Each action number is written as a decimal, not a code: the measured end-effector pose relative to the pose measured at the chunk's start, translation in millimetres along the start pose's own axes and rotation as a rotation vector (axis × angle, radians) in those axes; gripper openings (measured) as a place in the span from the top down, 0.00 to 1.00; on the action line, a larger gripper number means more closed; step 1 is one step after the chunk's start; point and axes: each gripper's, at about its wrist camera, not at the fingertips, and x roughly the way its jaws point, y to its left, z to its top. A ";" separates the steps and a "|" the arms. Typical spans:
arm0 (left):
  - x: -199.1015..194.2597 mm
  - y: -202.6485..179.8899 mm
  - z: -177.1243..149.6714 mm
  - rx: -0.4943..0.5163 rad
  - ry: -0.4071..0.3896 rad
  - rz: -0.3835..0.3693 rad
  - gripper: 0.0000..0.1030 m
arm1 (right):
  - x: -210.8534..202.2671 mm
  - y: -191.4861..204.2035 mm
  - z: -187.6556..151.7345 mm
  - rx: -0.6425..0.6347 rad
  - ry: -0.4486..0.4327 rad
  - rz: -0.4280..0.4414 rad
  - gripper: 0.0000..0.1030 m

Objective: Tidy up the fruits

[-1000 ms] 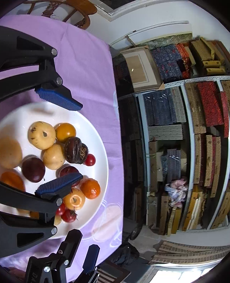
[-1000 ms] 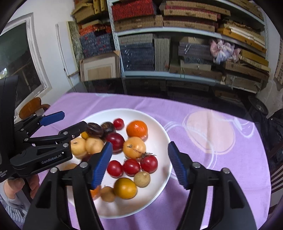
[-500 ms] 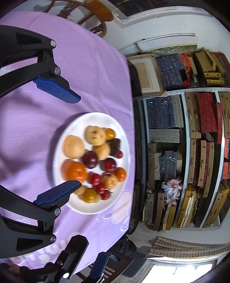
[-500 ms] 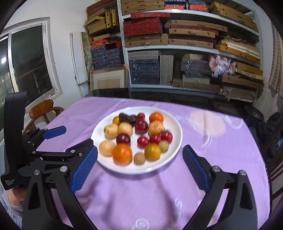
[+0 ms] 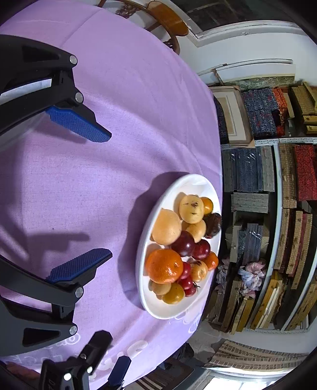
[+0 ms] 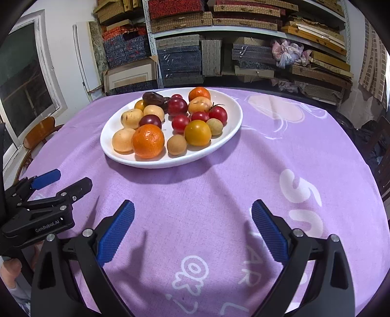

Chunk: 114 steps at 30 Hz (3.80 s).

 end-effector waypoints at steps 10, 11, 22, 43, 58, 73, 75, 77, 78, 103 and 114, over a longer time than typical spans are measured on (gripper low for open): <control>-19.2 -5.8 18.4 0.021 -0.101 -0.046 0.03 | -6.6 7.4 15.9 -0.037 -0.062 -0.038 0.04; -19.7 -6.7 19.2 0.026 -0.103 -0.049 0.03 | -6.0 7.4 16.7 -0.036 -0.057 -0.030 0.04; -19.0 -16.3 10.0 0.039 -0.113 -0.016 0.03 | -3.7 2.9 15.2 -0.001 -0.048 -0.015 0.04; -3.1 -7.8 6.2 0.031 -0.066 0.027 0.03 | 2.4 -6.4 11.9 0.030 -0.031 -0.003 0.04; 5.4 -8.9 3.9 0.030 -0.032 0.027 0.03 | 12.7 -5.8 8.2 0.025 -0.004 -0.007 0.04; 8.2 -7.1 1.8 0.024 -0.016 0.033 0.03 | 13.6 -2.7 6.6 0.013 -0.004 -0.011 0.04; 8.9 -7.0 1.3 0.023 -0.013 0.034 0.03 | 13.6 -2.6 6.6 0.011 -0.004 -0.012 0.04; 9.3 -7.2 0.6 0.022 -0.011 0.032 0.03 | 13.2 -3.3 6.7 0.012 -0.004 -0.012 0.04; 9.4 -7.4 0.5 0.022 -0.011 0.034 0.03 | 13.2 -3.3 6.7 0.012 -0.004 -0.011 0.04; 10.3 -9.3 -0.7 0.029 -0.009 0.036 0.03 | 12.5 -2.9 6.2 0.012 -0.003 -0.011 0.04; 16.0 -11.3 -1.9 0.029 0.037 0.022 0.03 | 11.9 -2.5 5.5 0.014 0.000 -0.010 0.04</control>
